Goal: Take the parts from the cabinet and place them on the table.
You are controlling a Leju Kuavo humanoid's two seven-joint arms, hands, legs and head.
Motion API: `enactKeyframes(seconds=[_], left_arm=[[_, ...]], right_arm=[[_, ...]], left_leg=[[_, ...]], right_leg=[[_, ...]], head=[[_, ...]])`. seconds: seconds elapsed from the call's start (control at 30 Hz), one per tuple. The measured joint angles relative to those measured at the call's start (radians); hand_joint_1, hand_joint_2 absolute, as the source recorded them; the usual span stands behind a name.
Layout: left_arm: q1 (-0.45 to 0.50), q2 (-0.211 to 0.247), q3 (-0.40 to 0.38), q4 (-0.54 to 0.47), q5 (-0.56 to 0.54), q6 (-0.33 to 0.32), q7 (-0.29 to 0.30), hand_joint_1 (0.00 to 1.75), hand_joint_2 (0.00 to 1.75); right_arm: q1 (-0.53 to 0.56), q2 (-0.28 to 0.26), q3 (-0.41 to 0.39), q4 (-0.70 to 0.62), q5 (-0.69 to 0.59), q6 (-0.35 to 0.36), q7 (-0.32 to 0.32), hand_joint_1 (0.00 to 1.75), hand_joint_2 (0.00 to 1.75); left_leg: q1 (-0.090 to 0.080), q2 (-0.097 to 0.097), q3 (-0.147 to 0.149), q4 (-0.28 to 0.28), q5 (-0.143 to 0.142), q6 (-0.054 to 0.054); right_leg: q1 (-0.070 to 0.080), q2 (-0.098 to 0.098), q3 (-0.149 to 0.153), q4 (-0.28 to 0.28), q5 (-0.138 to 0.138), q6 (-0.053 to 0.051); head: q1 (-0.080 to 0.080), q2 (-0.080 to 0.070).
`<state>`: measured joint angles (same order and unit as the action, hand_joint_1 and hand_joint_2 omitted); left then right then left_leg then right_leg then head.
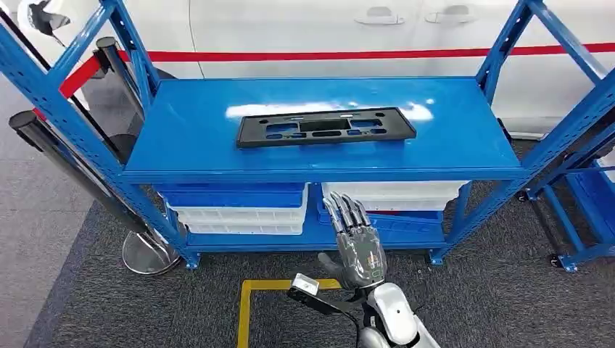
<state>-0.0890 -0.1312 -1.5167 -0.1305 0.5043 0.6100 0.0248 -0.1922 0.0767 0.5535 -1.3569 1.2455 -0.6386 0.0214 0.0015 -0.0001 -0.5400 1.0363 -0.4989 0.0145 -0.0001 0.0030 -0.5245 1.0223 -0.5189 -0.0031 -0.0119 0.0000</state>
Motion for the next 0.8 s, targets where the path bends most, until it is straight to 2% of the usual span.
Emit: enactKeyframes(seconds=[0.1, 0.27, 0.5, 0.53, 0.67, 0.77, 0.8], left_arm=[[0.0, 0.0, 0.002, 0.0, 0.01, -0.005, -0.014, 0.0, 0.0], [0.001, 0.0, 0.03, 0.0, 0.055, -0.022, -0.084, 0.0, 0.0], [0.006, 0.001, 0.099, 0.0, 0.155, -0.075, -0.139, 0.0, 0.0], [0.008, 0.003, 0.111, 0.0, 0.167, -0.086, -0.147, 0.0, 0.0], [0.014, 0.01, 0.153, 0.0, 0.209, -0.121, -0.178, 0.0, 0.0], [0.014, 0.015, 0.175, 0.001, 0.218, -0.128, -0.185, 0.0, 0.0], [0.015, 0.016, 0.178, 0.001, 0.218, -0.129, -0.185, 0.0, 0.0]], right_arm=[[0.004, -0.001, -0.011, 0.0, 0.031, -0.024, 0.01, 0.0, 1.75], [0.021, -0.005, -0.044, 0.0, 0.089, -0.049, 0.034, 0.0, 1.75], [0.065, -0.008, -0.073, -0.003, 0.064, -0.053, -0.002, 0.0, 1.75], [0.073, -0.008, -0.078, -0.007, 0.064, -0.054, -0.011, 0.0, 1.75], [0.089, -0.008, -0.086, -0.011, 0.058, -0.055, -0.03, 0.0, 1.75], [0.096, -0.007, -0.086, -0.011, 0.058, -0.055, -0.032, 0.0, 1.75], [0.1, -0.007, -0.086, -0.011, 0.058, -0.055, -0.032, 0.0, 1.75]], left_leg=[[0.0, 0.0, 0.0, 0.0, 0.0, 0.0], [0.0, 0.0, 0.0, 0.0, 0.0, 0.0], [0.0, 0.0, 0.0, 0.0, 0.0, 0.0], [-0.005, 0.0, 0.0, 0.002, -0.001, 0.002], [-0.007, 0.0, 0.0, 0.003, -0.003, 0.005], [-0.01, 0.0, -0.002, 0.001, -0.003, 0.012], [-0.009, 0.0, -0.007, -0.006, -0.001, 0.018]], right_leg=[[0.0, 0.0, 0.0, 0.0, 0.0, 0.0], [0.0, 0.0, 0.0, 0.0, 0.0, 0.0], [0.0, 0.0, 0.0, 0.0, 0.0, 0.0], [-0.002, 0.0, 0.0, -0.002, 0.001, 0.001], [-0.004, 0.0, 0.0, -0.003, 0.001, 0.002], [-0.007, -0.001, 0.002, -0.008, 0.004, 0.008], [-0.006, -0.001, 0.002, 0.008, 0.018, 0.016]], head=[[0.0, 0.0], [0.0, 0.0], [0.0, 0.0], [-0.001, 0.0], [0.0, 0.0], [-0.001, 0.0], [-0.001, 0.0]])
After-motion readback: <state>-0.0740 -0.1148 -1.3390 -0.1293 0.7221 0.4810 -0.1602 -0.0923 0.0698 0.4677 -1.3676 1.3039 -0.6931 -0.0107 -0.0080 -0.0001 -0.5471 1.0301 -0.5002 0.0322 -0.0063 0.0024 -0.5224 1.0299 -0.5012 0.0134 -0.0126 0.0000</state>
